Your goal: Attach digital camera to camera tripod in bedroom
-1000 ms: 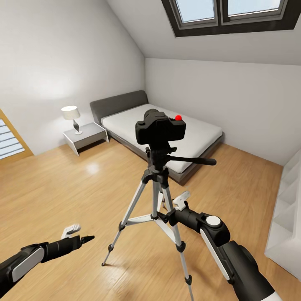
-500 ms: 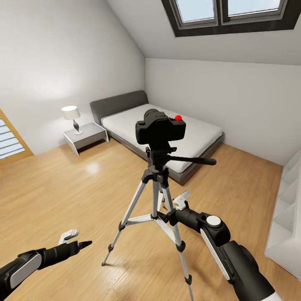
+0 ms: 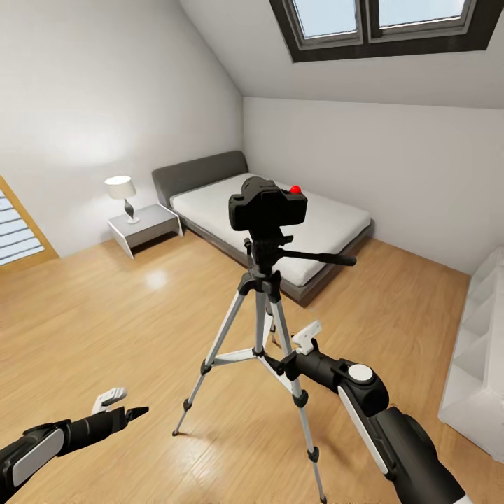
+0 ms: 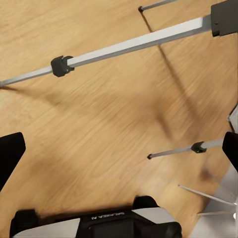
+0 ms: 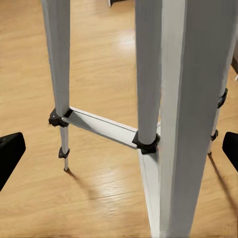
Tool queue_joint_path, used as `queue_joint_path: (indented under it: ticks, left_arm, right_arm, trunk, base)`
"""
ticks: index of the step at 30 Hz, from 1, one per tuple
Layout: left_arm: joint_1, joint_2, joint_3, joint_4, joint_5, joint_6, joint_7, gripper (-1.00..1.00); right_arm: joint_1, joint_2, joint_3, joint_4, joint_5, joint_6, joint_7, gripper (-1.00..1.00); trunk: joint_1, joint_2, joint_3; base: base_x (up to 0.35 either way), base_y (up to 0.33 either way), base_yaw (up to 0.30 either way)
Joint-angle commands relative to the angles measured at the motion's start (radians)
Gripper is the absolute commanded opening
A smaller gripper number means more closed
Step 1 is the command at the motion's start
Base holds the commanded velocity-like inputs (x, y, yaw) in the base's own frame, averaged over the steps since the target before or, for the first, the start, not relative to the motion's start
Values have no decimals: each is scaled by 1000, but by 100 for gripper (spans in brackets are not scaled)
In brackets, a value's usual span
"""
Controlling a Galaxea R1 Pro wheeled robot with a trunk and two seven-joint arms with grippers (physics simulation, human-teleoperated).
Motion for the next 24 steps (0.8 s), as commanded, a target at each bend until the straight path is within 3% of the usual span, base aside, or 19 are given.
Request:
queue_joint_path:
  ticks: [1, 9, 10, 11, 20, 23, 24]
  left_arm:
    - [-1, 1, -5, 1, 11, 6, 0, 100]
    - [-1, 1, 2, 9, 14, 10, -2, 100]
    - [-1, 1, 8, 14, 15, 11, -2, 100]
    - [-1, -2, 49, 39, 15, 14, -4, 100]
    - [-1, -12, 70, 55, 17, 14, -4, 100]
    - [0, -24, 73, 64, 17, 11, -2, 100]
    - [2, -41, 74, 87, 17, 8, -1, 100]
  right_arm:
    - [5, 0, 0, -6, 1, 5, 2, 100]
    - [32, 1, -1, -50, 1, 6, 2, 100]
    - [37, 2, -2, -56, 1, 6, 2, 100]
    - [50, 2, -4, -82, 1, 7, 2, 100]
    - [56, 4, -5, -95, 1, 8, 2, 100]
    - [56, 4, -5, -99, 1, 11, 1, 100]
    - [57, 5, -5, -101, 1, 15, 1, 100]
  trunk:
    - [1, -2, -2]
    - [1, -2, -2]
    - [1, -2, -2]
    - [1, -2, -2]
    - [1, -2, -2]
    - [1, -2, -2]
    - [1, -2, -2]
  base:
    - [-35, 0, 0]
    - [-19, 0, -7]
    - [-7, 0, -4]
    - [-2, 0, -1]
    - [-1, 0, 0]
    - [-7, 0, -2]
    - [-89, 46, -81]
